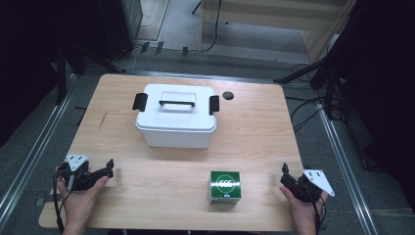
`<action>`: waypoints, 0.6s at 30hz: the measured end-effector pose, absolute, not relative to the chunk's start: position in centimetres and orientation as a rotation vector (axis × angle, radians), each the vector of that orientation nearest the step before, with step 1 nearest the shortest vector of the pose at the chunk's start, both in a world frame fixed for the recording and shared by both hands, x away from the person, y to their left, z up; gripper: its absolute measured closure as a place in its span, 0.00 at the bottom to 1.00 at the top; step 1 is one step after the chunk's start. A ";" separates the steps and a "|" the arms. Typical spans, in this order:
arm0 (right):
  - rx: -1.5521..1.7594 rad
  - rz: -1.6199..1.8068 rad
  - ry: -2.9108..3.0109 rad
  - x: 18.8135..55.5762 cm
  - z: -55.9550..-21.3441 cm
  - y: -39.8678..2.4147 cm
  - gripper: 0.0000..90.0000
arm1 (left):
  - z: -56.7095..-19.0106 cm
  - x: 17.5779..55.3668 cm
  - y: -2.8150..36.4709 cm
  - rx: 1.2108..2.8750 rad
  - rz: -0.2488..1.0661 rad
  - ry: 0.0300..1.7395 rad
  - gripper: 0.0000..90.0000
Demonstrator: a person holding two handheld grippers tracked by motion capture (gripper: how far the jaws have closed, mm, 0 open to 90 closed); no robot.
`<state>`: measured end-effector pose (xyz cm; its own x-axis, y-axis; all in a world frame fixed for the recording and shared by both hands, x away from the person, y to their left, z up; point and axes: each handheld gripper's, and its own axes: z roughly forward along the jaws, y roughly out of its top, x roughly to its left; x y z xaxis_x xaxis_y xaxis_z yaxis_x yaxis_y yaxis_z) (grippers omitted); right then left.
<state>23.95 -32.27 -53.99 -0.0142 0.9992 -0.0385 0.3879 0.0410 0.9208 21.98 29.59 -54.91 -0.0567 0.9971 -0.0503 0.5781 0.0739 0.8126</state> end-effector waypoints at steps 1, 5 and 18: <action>1.465 0.971 1.520 23.9 -54.0 -32.3 0.31 | -54.9 22.0 29.4 1.582 0.847 1.718 0.07; 1.463 0.997 1.537 23.8 -53.9 -32.3 0.48 | -54.7 21.5 28.8 1.589 0.880 1.681 0.24; 1.405 1.154 1.650 21.3 -52.8 -29.0 0.82 | -53.9 20.2 22.6 1.609 0.697 1.549 0.86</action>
<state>21.26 -29.04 -52.76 -0.1927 0.9799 0.0512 0.3843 0.0274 0.9228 20.20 22.56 -53.93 0.1061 0.9861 -0.1282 0.5581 0.0476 0.8284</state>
